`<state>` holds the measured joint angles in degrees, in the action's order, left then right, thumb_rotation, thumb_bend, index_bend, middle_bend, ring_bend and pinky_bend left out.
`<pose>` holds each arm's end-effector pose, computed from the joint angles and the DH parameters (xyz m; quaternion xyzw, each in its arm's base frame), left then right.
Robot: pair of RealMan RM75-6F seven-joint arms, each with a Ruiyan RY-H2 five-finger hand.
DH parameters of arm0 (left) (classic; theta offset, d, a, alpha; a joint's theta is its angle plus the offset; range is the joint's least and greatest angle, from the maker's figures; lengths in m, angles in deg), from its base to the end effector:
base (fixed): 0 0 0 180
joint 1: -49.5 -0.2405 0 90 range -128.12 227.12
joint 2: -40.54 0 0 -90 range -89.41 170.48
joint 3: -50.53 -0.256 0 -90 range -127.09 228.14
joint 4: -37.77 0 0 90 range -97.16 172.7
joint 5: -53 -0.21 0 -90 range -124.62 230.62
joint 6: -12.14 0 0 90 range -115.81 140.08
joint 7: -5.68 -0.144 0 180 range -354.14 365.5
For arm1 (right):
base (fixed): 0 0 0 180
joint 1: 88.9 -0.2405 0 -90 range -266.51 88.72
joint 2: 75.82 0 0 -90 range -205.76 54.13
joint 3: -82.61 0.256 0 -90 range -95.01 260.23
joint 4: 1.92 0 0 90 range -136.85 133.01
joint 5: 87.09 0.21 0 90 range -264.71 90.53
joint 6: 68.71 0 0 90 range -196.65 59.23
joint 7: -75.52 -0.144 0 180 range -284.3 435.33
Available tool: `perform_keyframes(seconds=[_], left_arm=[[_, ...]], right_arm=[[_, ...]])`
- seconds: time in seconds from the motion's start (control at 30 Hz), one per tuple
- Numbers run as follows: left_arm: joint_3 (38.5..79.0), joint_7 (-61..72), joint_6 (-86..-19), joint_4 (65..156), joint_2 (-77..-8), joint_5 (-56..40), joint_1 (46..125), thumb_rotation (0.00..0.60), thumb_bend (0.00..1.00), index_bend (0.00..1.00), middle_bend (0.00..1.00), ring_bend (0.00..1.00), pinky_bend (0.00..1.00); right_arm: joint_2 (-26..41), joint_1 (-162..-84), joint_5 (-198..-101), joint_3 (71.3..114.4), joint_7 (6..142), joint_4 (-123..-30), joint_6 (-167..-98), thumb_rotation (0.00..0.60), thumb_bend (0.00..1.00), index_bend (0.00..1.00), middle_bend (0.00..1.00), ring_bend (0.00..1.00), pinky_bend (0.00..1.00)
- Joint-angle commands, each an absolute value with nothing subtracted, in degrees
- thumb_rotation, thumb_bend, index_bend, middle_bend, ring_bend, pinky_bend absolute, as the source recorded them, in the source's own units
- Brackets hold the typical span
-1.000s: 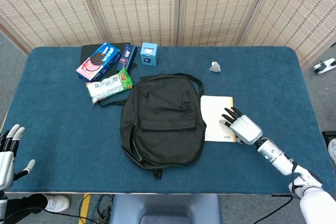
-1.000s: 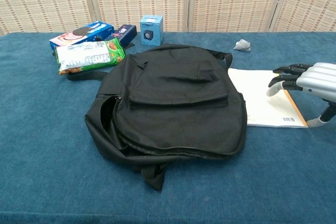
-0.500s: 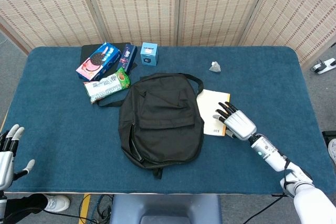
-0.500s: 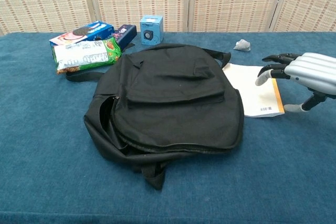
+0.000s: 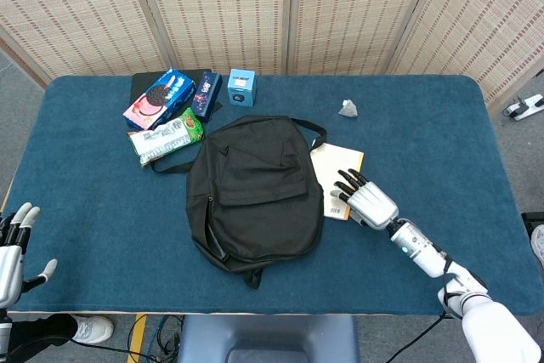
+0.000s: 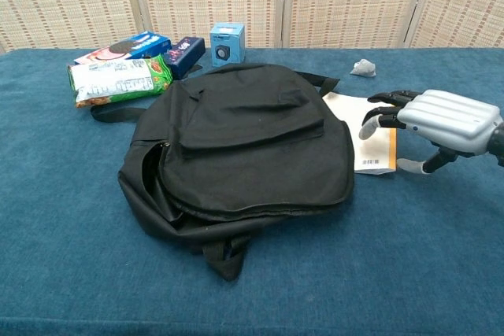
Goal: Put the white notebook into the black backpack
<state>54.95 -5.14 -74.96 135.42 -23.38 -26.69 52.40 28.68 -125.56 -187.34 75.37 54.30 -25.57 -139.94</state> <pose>-0.3096 0.1738 0.1654 -0.5646 -0.3780 -0.3436 0.6483 -0.2753 -0.3511 -0.0164 0.8275 -0.1914 0.3531 0.3924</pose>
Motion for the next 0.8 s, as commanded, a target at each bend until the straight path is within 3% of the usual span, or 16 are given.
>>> perform_keyframes(seconds=[0.03,0.4,0.8], left_arm=[[54.96,-5.02,-74.95,135.41,-23.34,-26.80,52.43,0.600,0.26,0.05,0.05,0.06,0.03],[55.00,-4.94,-74.86,135.79,-23.04,-26.93,52.54,0.600,0.26,0.05,0.05,0.06,0.03],[55.12,-4.85,-74.40,135.95,-22.89,-26.77,52.84,0.600,0.26,0.05,0.05,0.06,0.03]], right_arm=[[29.46,-125.58,-187.04,75.66,54.61,-25.05,-140.12,0.600,0.40,0.28,0.22,0.03,0.08],[32.17,-125.79,-185.01,77.55,55.11,-23.82,-140.24,0.600,0.50,0.33,0.25,0.05,0.08],[33.62,-126.48,-182.98,79.47,55.64,-24.00,-139.58,0.600,0.24,0.40,0.28,0.06,0.08]])
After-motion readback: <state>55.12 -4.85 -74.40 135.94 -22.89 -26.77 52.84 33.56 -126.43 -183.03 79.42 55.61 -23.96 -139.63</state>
